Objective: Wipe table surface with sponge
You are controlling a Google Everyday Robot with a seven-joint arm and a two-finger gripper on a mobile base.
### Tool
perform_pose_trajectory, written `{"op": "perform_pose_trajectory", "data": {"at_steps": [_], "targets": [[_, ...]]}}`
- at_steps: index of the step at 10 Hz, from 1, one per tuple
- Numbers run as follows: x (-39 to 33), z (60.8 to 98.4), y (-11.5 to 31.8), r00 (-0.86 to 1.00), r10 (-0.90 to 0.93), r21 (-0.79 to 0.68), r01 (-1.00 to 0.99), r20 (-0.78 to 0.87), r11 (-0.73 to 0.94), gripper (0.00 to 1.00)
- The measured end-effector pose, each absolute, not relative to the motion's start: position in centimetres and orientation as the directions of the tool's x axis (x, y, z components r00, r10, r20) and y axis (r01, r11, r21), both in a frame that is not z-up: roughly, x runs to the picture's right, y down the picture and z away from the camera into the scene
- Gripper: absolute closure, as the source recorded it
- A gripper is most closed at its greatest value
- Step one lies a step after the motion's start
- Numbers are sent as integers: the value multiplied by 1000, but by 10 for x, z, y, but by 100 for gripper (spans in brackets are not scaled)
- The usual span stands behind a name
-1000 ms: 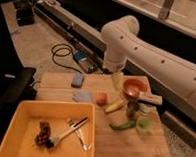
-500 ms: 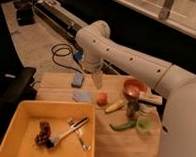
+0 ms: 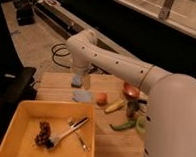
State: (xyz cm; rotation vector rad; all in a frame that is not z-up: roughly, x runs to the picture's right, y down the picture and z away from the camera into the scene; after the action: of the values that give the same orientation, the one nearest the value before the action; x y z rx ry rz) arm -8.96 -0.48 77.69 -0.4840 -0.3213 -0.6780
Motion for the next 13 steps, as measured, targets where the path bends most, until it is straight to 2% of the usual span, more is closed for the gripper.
{"op": "perform_pose_trajectory", "data": {"at_steps": [3, 9, 13], "targets": [[-96, 802, 3, 723, -525, -317, 679, 450, 663, 20], [-95, 804, 4, 722, -509, -330, 677, 468, 658, 20], [-70, 812, -12, 747, -536, -338, 660, 395, 671, 20]]}}
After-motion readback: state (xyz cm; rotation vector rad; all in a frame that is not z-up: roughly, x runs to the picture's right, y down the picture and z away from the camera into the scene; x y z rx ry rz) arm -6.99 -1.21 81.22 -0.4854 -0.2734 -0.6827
